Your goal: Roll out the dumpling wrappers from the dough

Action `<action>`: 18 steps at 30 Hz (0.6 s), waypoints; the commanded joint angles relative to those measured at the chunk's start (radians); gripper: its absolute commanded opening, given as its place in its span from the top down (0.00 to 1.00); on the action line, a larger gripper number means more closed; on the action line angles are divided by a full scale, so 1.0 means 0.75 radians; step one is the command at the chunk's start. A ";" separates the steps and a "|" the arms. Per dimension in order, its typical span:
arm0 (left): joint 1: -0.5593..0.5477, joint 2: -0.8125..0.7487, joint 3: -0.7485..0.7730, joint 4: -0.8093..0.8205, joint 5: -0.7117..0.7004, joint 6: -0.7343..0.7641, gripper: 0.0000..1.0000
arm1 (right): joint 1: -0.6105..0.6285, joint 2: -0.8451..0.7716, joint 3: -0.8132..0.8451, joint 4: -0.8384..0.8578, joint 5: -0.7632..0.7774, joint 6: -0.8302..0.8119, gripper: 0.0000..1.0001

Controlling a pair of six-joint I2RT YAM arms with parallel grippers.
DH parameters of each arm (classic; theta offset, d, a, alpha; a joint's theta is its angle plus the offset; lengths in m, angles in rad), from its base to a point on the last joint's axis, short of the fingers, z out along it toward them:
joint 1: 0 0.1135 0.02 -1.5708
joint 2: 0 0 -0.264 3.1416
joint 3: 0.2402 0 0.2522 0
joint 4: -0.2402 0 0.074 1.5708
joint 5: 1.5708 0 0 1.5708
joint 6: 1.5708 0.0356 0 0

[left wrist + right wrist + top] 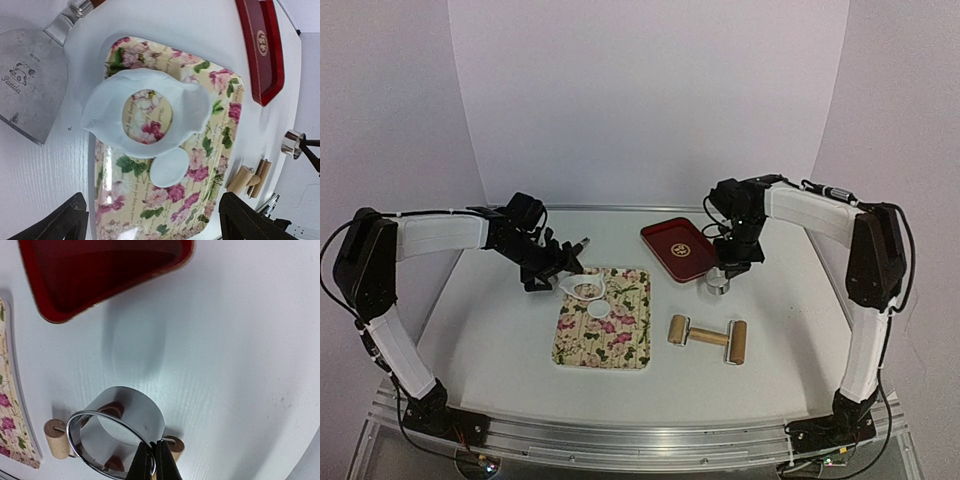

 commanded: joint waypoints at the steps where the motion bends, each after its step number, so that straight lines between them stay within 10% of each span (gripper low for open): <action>1: 0.048 0.100 0.066 0.105 0.012 -0.013 0.11 | -0.044 -0.138 -0.159 0.043 0.032 0.038 1.00; 18: 0.060 0.372 0.268 0.014 -0.060 0.083 0.46 | -0.108 -0.173 -0.332 0.168 0.026 0.108 1.00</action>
